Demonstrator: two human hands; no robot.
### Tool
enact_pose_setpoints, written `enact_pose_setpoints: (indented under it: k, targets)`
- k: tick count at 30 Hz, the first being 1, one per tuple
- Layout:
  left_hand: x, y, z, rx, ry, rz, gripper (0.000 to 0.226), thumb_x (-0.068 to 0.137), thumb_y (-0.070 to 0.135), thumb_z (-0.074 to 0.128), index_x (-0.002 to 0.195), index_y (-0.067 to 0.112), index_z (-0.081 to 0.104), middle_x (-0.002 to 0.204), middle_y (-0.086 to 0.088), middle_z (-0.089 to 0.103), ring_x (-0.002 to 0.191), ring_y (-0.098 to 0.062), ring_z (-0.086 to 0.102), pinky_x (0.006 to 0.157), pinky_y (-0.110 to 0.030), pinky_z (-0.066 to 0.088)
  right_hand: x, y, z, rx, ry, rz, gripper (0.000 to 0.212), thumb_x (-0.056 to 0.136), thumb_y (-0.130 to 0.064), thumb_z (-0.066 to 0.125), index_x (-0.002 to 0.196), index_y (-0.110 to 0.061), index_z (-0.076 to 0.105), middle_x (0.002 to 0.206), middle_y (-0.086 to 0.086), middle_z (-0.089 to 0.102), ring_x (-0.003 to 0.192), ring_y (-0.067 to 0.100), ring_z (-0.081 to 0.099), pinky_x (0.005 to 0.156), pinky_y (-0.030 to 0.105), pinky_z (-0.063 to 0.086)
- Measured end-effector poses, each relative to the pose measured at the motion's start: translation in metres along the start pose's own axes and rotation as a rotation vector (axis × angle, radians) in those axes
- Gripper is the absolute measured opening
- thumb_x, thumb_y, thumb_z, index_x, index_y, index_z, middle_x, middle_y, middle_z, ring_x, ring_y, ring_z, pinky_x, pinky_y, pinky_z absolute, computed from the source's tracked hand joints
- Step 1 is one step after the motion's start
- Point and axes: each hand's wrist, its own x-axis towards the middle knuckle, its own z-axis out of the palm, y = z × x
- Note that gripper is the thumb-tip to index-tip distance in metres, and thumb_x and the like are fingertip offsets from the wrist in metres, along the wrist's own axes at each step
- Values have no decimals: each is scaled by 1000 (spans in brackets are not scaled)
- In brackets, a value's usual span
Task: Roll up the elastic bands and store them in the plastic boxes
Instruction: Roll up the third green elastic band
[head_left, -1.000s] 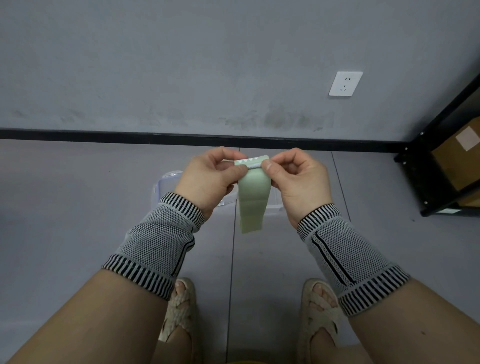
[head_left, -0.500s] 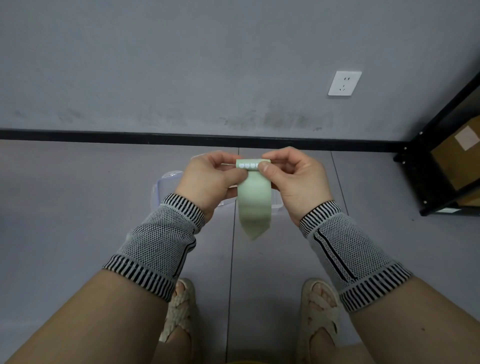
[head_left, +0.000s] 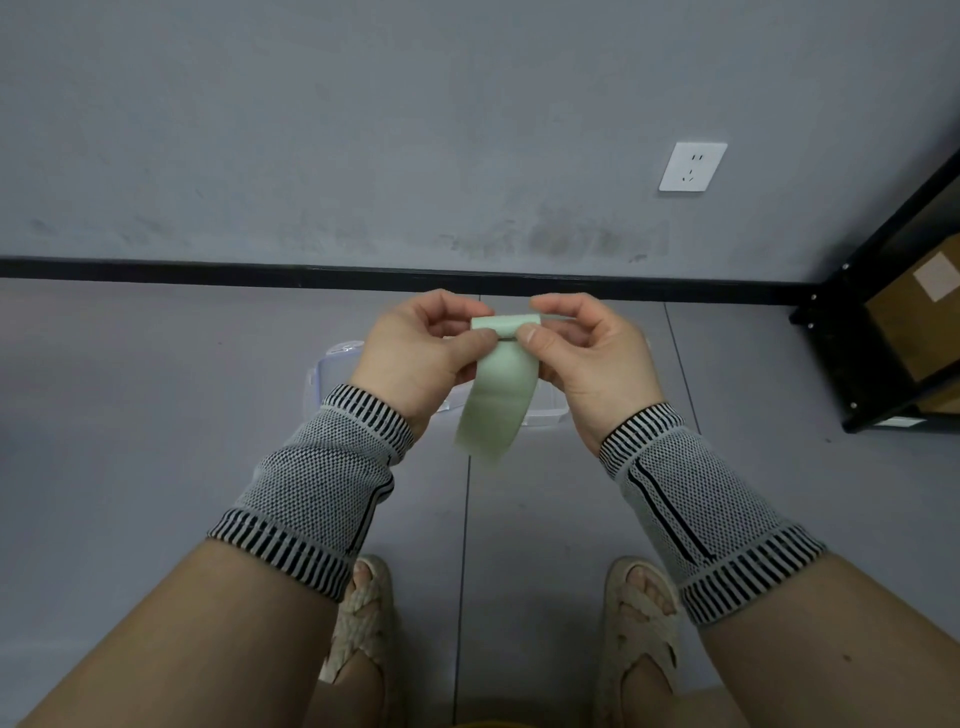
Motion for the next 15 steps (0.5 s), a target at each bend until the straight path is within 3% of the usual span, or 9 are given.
enact_pose_setpoints:
  k: [8, 15]
  targets:
    - [-1, 1, 3, -31, 10, -30, 19, 80, -6, 65, 89, 11, 63, 78, -4, 68, 69, -14, 67, 67, -24, 57, 0, -3, -2, -43, 19, -4, 12, 82, -6, 70, 82, -17, 67, 84, 13, 72, 79, 27, 70, 78, 43, 58]
    - [-1, 1, 1, 35, 0, -66, 6, 83, 10, 68, 88, 12, 66, 76, -4, 67, 62, -9, 64, 59, -20, 53, 0, -4, -1, -46, 22, -34, 18, 82, -1, 68, 83, -18, 65, 76, 5, 69, 73, 19, 67, 77, 39, 58]
